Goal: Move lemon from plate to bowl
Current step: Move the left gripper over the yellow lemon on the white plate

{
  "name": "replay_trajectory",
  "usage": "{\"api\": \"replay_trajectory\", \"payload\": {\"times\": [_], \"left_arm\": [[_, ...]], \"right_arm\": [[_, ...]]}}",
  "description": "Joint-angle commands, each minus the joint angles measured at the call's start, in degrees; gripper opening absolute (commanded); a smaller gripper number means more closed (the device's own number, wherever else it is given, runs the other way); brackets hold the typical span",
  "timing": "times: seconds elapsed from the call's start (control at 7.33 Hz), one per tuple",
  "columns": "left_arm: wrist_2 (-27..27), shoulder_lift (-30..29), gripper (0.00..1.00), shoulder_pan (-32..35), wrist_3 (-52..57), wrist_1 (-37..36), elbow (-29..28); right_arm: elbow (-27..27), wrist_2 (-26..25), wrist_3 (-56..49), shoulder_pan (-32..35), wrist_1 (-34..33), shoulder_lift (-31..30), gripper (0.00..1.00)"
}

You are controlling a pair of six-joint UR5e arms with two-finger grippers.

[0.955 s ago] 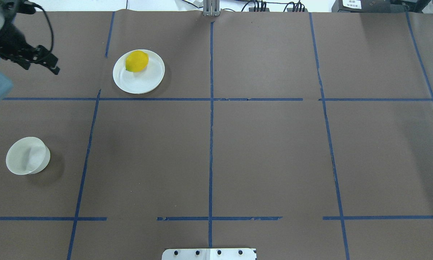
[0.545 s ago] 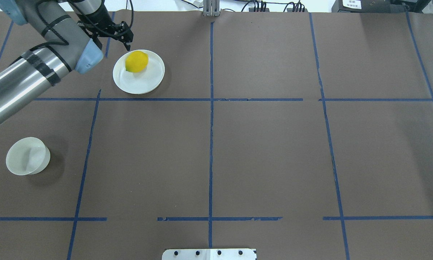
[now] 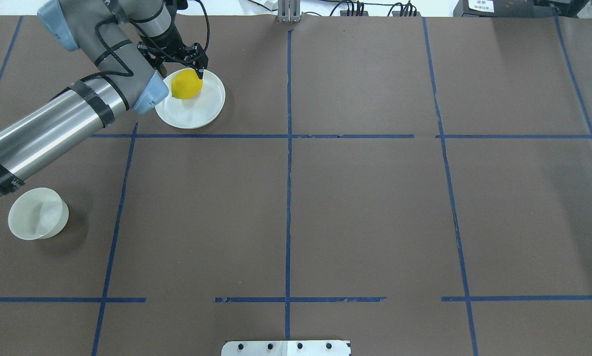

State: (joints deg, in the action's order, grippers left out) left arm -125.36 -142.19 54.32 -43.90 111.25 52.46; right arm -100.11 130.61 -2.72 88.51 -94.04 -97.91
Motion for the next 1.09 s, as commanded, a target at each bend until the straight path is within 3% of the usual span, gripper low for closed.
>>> {"api": "replay_trajectory", "payload": {"times": [0.0,0.95], "left_arm": [[0.8,-0.6,1.0,-0.7,-0.4,4.8,-4.5],[2.6,-1.7,0.98,-2.3,-0.6,10.4,-9.6]], "right_arm": [[0.0,0.0,0.0,0.0,0.0,0.0,1.0],[0.0,0.0,0.0,0.0,0.0,0.0,1.0]]}}
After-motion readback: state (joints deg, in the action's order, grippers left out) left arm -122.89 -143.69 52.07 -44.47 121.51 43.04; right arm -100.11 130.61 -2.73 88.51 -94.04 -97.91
